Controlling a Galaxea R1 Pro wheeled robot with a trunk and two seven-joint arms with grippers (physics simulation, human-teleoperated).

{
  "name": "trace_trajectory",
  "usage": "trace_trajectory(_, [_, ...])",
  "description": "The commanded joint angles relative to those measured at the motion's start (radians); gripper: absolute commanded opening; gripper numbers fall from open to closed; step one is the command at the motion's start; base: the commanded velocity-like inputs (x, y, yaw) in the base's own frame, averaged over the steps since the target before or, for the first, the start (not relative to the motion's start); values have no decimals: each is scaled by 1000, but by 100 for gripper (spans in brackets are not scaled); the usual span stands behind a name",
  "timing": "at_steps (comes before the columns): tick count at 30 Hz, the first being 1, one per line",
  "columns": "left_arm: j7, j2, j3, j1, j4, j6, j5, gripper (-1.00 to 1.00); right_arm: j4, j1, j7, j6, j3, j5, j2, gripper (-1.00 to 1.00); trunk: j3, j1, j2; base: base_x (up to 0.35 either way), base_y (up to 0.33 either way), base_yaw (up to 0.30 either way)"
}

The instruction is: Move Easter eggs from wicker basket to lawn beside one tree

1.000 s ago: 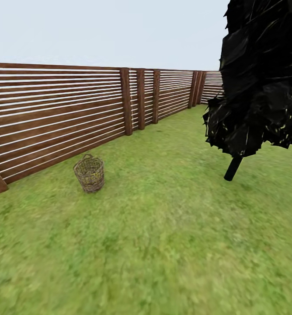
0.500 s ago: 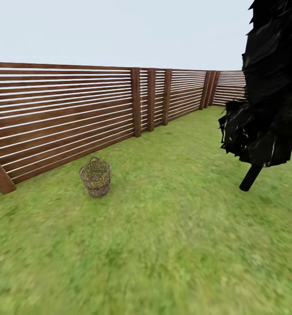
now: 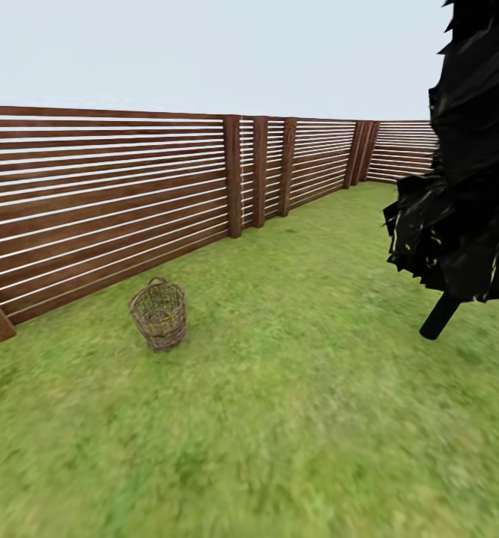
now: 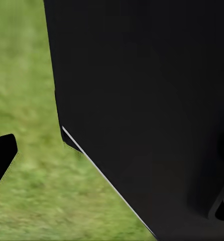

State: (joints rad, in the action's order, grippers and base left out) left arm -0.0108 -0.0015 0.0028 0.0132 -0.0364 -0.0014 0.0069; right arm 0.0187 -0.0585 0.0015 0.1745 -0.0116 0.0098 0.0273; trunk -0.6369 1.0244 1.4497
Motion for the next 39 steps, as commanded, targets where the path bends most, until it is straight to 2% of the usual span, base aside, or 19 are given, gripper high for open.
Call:
trace_trajectory(1, [-1, 0, 0, 1, -2, 0, 1, 100, -1, -1, 0, 3, -1, 1, 0, 100, -1, 1, 0, 341, 0, 0])
trace_trajectory(21, [-1, 0, 0, 1, -2, 0, 1, 100, 0, 0, -5, 17, 1, -1, -2, 100, -1, 1, 0, 341, 0, 64])
trace_trajectory(28, [-1, 0, 0, 1, -2, 0, 1, 100, 0, -1, -6, 17, 2, -1, -3, 100, -1, 1, 0, 341, 0, 203])
trace_trajectory(36, [0, -1, 0, 1, -2, 0, 1, 100, 0, 0, -6, 17, 2, -1, -2, 100, -1, 1, 0, 338, 0, 49])
trace_trajectory(39, [0, -1, 2, 1, -3, -1, 2, 100, 0, 0, -6, 17, 2, -1, -3, 100, -1, 1, 0, 71, 0, 268])
